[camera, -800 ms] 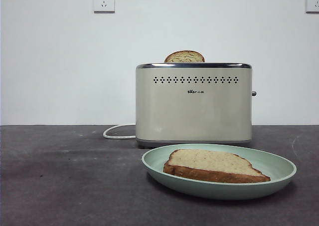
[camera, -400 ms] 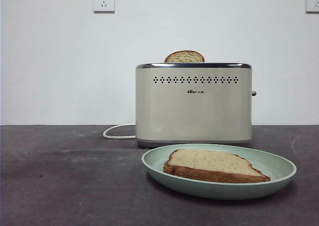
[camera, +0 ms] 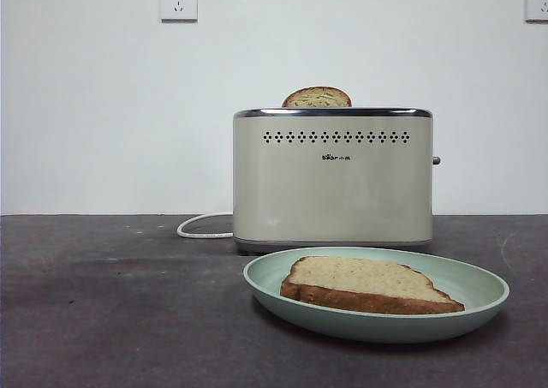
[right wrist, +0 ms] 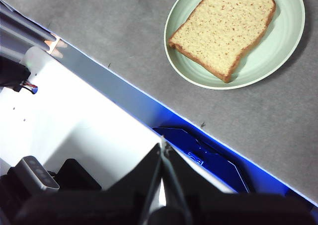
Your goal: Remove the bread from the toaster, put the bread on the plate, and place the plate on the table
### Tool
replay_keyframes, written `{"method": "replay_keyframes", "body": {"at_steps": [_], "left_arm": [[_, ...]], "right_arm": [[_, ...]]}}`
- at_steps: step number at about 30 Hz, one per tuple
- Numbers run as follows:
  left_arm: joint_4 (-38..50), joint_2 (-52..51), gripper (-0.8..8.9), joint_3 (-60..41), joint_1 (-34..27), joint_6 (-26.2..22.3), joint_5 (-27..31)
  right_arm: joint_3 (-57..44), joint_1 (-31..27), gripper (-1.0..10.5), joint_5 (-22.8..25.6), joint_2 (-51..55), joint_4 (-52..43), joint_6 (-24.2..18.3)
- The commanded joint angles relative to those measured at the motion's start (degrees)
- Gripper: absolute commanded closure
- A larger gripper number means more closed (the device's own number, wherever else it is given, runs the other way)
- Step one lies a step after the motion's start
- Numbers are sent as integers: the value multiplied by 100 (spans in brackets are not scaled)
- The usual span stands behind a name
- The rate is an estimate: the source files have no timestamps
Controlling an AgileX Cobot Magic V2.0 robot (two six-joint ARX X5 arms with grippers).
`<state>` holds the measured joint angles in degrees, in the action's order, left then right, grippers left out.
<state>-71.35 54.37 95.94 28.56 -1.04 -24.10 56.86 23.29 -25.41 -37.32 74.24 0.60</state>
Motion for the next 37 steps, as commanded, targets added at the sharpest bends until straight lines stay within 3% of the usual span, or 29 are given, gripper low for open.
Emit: {"method": "replay_keyframes", "body": {"at_steps": [1,8,12,20,23,25,32,37], "left_arm": [[157,-4,822,2,-15,-70,28],[911,11,821,-7,-127,-535,291],[2013,-127,821,-459,-380,-723,243],[5661,-1329,821,-3442,-1327,-721,9],[6426,-1878,821,-4572,-1775,-717,17],[6638,-2232,821,-5163,-2017,-717,136],[6701,-3694,817,-7034,-2634,-715,1338],[6704,-4520,817,-8030,-2865,-625,1373]], "right_arm": [[-44,11,944,4,11,-26,-48],[-44,11,944,4,11,-26,-46],[-44,11,944,7,11,-26,-48],[-44,11,944,7,11,-26,-48],[-44,11,944,7,11,-26,-48],[-44,11,944,7,11,-26,-48],[-44,11,944,7,11,-26,-48],[-44,11,944,7,11,-26,-48]]}}
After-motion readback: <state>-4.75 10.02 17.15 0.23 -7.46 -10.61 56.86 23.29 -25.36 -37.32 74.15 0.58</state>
